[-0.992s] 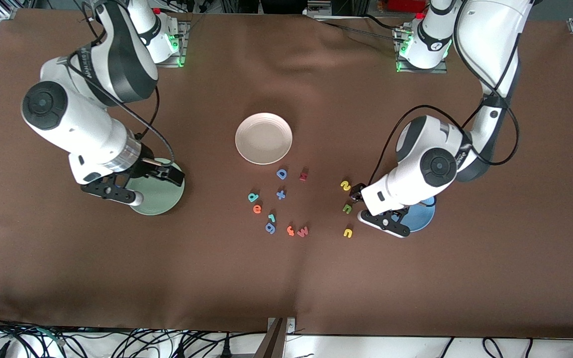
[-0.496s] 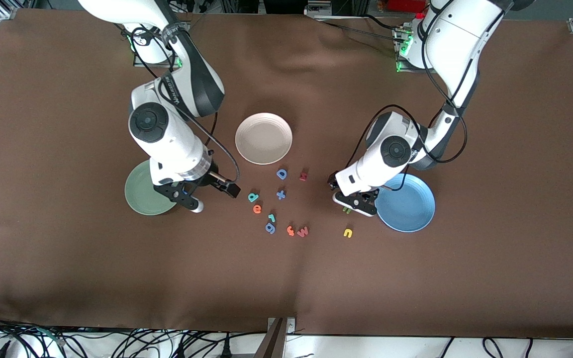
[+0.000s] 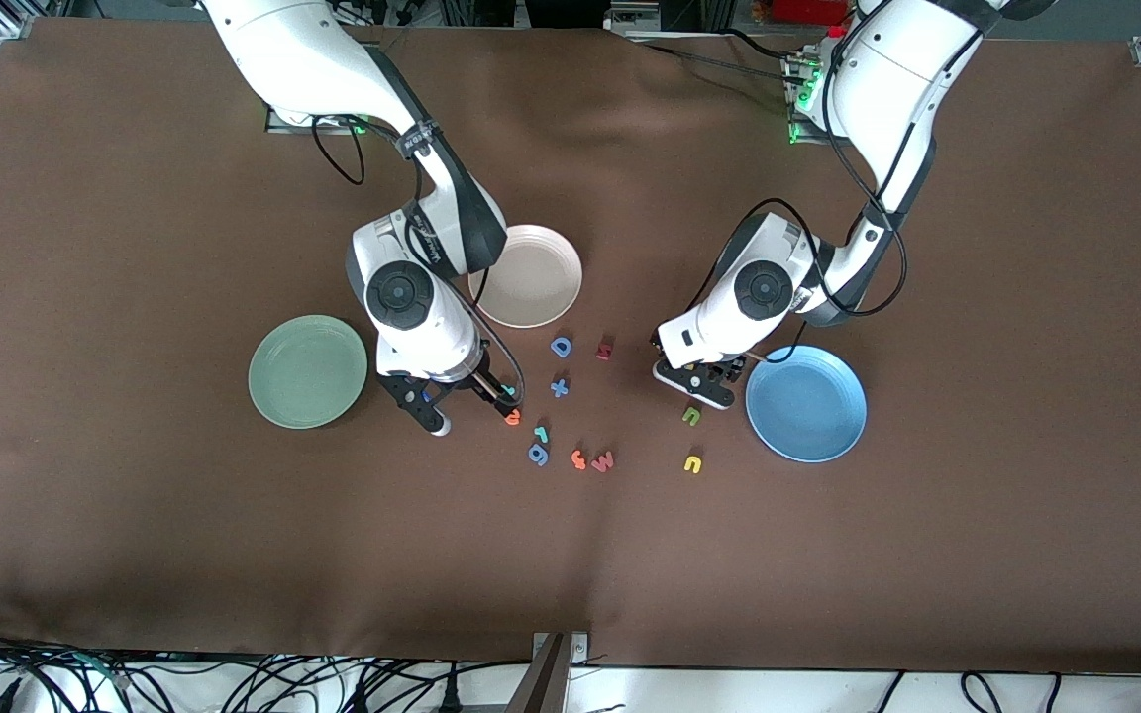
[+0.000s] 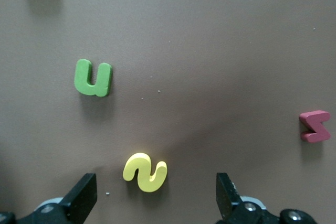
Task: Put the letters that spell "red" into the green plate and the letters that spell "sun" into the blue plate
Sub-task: 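Grasp the yellow 2 with the left gripper while the right gripper descends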
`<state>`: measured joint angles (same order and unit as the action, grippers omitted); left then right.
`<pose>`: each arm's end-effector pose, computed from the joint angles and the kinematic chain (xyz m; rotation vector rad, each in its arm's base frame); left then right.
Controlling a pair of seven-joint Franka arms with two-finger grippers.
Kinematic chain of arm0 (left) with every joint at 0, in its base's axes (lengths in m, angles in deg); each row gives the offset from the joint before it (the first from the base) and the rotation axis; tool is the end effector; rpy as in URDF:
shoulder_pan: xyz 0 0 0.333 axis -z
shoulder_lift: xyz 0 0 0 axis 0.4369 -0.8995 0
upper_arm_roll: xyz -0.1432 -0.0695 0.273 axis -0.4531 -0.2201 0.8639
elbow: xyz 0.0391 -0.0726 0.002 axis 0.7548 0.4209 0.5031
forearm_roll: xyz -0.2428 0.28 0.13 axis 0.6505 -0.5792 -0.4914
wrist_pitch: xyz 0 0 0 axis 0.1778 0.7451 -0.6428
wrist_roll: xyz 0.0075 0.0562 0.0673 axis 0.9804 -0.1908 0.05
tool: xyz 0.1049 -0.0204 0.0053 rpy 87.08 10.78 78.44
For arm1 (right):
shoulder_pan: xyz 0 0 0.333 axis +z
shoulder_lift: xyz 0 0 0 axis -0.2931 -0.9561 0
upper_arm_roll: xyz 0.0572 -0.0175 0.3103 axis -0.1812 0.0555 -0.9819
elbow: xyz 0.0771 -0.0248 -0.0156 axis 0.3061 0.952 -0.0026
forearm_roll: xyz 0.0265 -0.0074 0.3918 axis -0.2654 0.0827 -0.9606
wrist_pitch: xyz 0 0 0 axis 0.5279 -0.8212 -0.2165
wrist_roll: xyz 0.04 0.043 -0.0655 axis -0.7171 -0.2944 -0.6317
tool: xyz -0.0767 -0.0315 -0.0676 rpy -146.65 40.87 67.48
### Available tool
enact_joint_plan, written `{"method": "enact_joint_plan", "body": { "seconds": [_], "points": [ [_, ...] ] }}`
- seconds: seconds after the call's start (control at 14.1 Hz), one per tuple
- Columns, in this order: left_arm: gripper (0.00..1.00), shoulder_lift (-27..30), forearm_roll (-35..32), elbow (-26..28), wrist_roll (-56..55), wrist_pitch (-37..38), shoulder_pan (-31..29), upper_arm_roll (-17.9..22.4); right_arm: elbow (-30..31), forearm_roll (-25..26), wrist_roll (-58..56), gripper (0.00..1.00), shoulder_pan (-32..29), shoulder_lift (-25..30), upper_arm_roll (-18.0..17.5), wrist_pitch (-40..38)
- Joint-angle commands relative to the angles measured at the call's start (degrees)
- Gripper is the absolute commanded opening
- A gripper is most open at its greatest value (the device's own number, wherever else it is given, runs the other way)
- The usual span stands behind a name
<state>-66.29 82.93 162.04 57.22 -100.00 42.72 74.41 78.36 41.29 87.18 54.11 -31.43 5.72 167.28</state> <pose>0.5527 -0.3073 0.1768 2.9506 -0.6176 -0.0536 0.6138 0.3864 0.2511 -2.8336 1.1704 0.0438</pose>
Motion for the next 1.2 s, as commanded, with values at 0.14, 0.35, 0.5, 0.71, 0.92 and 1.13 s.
{"method": "enact_joint_plan", "body": {
  "seconds": [0.14, 0.35, 0.5, 0.71, 0.92, 1.13],
  "points": [
    [0.98, 0.10, -1.48, 1.10, -0.45, -2.77, 0.68, 0.31, -3.24, -0.92, 6.01, 0.99, 0.81, -6.77, 0.43, 4.47],
    [0.97, -1.22, -3.75, 0.84, -0.54, -3.04, 1.30, 0.49, -3.16, -1.53, 6.90, 0.99, 0.90, -7.40, 0.34, 4.83],
    [0.88, -1.57, -6.14, 0.75, -0.54, -3.04, 1.04, 0.49, -3.07, -1.62, 6.90, 0.99, 0.99, -7.31, 0.34, 4.48],
    [0.56, -1.31, -6.23, 0.75, -0.45, -3.04, 1.03, 0.49, -2.45, -1.53, 6.90, 0.92, 2.39, -7.13, 0.43, 4.30],
    [0.28, -1.31, -6.23, 0.66, -0.45, -3.04, 0.95, 0.40, -2.45, -1.36, 6.72, 0.82, 2.40, -7.13, 0.43, 4.39],
    [0.24, -1.14, -6.23, 0.66, -0.45, -2.96, 0.77, 0.40, -2.19, -1.09, 6.46, 0.74, 2.40, -7.13, 0.43, 4.30]
  ]
}}
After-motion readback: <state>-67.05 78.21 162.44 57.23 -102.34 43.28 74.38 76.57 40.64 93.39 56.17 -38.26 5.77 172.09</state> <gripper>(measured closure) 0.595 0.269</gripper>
